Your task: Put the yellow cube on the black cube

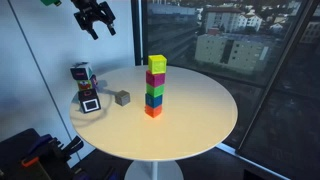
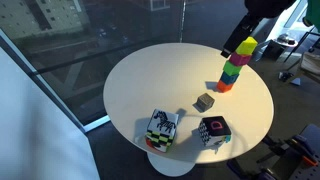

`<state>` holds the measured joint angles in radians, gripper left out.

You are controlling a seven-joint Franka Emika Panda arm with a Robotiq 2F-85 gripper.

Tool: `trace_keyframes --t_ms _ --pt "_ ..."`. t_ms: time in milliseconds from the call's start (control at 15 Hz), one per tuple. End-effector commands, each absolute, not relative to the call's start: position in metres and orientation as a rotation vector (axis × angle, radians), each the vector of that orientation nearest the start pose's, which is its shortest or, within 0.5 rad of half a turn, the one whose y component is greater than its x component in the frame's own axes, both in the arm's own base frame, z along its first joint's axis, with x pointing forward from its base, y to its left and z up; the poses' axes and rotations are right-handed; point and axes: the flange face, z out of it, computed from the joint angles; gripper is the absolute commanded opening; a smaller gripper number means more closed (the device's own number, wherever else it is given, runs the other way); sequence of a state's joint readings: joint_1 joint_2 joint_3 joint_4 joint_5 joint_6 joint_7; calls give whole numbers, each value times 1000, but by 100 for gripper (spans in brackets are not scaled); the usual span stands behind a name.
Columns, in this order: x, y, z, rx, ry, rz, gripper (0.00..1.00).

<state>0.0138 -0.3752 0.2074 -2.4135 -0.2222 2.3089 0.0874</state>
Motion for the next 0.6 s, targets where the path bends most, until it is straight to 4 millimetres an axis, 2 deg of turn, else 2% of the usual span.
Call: trace_keyframes --t_ms 0,533 --pt "445 100 476 -3294 -428 -491 100" --pt "445 98 477 -3287 -441 -483 100"
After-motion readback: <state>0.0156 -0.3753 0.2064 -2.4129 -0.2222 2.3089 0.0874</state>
